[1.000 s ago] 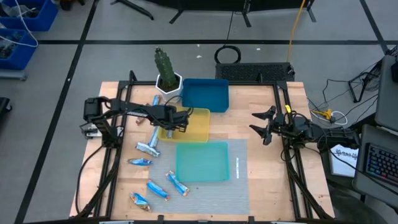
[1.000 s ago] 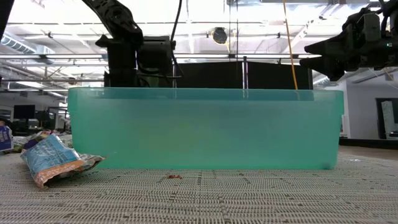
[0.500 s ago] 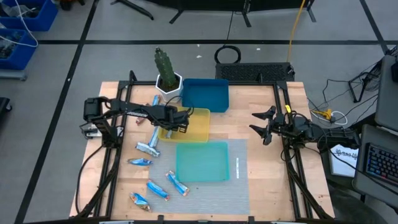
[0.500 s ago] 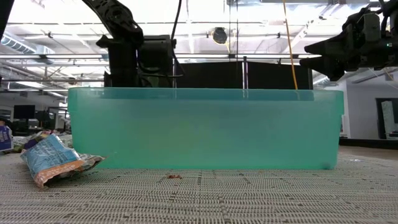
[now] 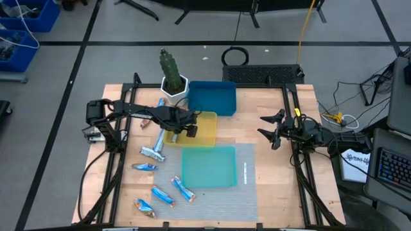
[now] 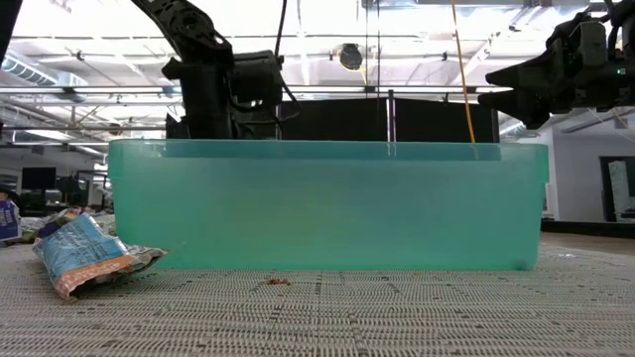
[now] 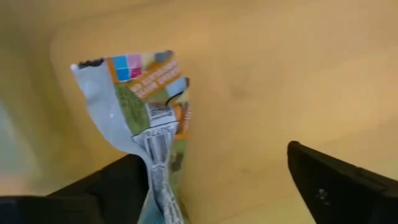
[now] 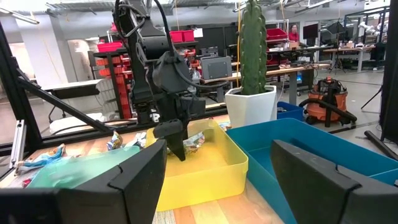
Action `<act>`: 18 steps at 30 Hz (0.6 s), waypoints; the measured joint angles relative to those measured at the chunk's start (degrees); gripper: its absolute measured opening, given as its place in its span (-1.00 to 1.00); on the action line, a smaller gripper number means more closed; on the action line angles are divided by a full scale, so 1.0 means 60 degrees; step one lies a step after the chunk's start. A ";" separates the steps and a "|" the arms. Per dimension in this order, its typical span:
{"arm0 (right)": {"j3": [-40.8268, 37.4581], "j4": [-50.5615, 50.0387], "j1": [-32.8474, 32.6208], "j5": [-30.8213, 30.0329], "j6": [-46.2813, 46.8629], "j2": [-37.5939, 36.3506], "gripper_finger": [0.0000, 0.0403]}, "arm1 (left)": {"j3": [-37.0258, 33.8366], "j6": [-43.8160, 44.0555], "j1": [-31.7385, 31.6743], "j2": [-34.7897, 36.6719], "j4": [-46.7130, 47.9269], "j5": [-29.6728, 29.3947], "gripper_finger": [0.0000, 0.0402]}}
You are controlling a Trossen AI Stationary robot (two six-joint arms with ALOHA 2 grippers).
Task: Pick and place Granola Bars by type
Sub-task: Put the yellow granola bar into the yellow bin
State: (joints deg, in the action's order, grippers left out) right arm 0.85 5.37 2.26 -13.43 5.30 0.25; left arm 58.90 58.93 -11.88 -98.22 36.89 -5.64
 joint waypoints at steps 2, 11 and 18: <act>-0.0001 0.0000 0.0000 0.0000 0.0000 0.0000 0.38 | 0.0131 -0.0062 0.0059 0.0187 0.0122 -0.0242 0.91; 0.0003 -0.0003 0.0000 0.0000 0.0000 0.0000 0.38 | 0.1049 -0.0849 0.0072 0.1166 0.1477 -0.1317 0.78; 0.0003 0.0000 0.0004 0.0000 0.0000 0.0000 0.38 | 0.2359 -0.2147 0.0148 0.1918 0.2568 -0.1585 0.60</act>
State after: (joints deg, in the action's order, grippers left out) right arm 0.86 5.37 2.28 -13.43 5.30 0.25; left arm 73.05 46.05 -10.99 -86.72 52.30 -15.15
